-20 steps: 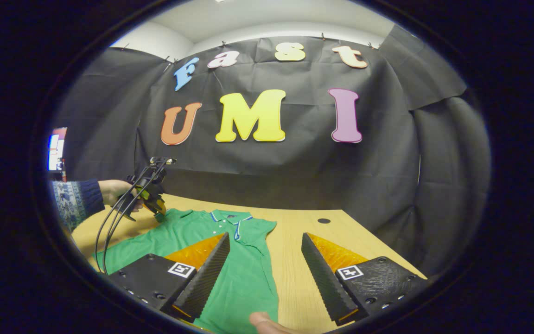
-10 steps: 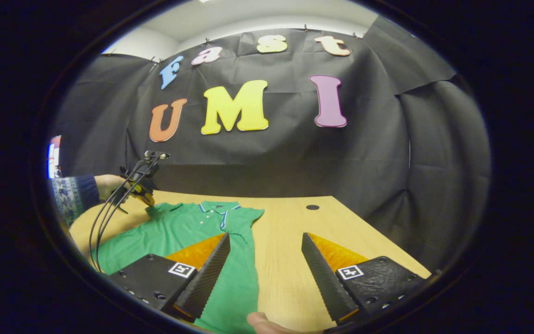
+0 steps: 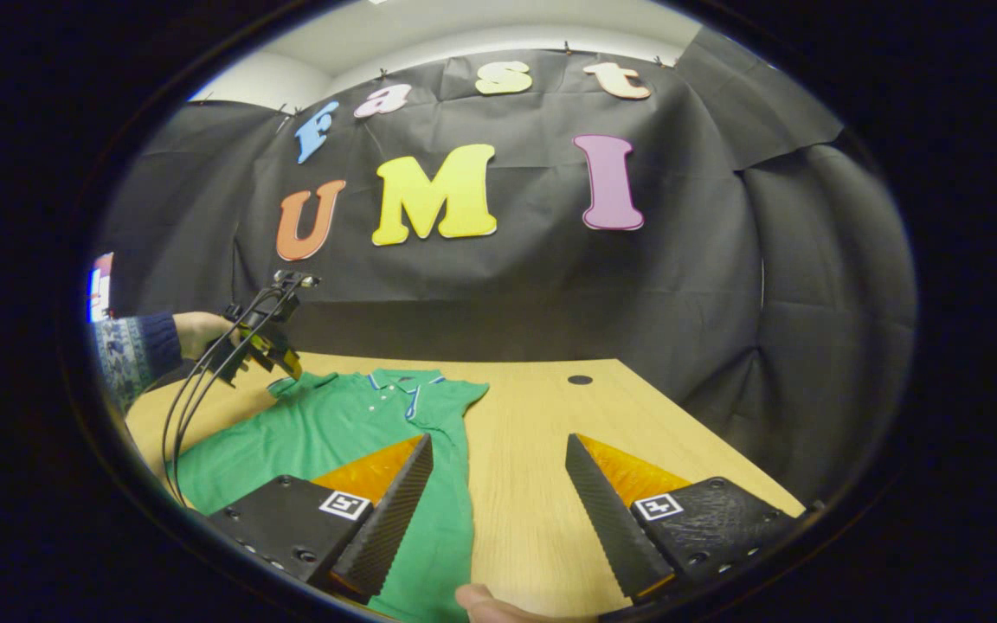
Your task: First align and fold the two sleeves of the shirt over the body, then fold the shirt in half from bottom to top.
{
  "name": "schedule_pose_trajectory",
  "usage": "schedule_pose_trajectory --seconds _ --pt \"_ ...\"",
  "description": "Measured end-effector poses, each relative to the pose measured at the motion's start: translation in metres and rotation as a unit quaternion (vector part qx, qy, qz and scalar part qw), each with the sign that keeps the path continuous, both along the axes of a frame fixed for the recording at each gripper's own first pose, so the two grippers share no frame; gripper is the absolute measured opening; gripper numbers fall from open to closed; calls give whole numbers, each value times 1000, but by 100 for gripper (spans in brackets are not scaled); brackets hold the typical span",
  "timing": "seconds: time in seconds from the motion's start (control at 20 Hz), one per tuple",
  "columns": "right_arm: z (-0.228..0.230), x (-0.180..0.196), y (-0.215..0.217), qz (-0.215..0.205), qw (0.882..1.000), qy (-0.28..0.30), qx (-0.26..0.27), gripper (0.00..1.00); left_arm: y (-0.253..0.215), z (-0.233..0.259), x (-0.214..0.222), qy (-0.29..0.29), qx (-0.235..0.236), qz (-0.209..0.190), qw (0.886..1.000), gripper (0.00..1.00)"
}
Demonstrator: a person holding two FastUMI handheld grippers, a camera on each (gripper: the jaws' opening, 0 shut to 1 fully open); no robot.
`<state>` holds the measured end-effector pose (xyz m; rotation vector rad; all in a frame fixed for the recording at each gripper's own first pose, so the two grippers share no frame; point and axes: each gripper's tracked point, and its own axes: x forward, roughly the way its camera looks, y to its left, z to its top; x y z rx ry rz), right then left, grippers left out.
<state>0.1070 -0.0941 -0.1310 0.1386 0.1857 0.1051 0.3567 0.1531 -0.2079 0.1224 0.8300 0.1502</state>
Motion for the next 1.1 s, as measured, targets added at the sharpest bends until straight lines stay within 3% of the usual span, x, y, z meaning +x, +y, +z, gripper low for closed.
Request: schedule_pose_trajectory --seconds 0.15,0.35,0.4,0.45,0.5,0.7,0.95,1.1 --pt "-5 2 2 3 1000 7 6 95 3 -11 -3 14 -10 3 1000 95" --pt "-11 3 0 0 1000 14 0 95 5 -26 -5 33 2 14 999 42" --pt "-9 3 -1 1 1000 14 3 95 4 -25 -4 28 -3 17 999 35" --pt "-8 2 -3 0 1000 13 6 95 2 -25 -3 24 -9 16 1000 36" --pt "-6 2 -5 -2 1000 11 8 95 2 -25 -6 28 -11 15 999 28" --pt "-5 3 -10 -9 1000 11 22 93 -2 -19 -7 24 -13 19 999 13" --pt "-6 3 -15 -14 999 12 26 95 -14 -19 -12 35 -12 13 999 7" --pt "-5 3 -21 -19 999 10 32 95 -34 4 -4 -3 -21 1 1000 6"
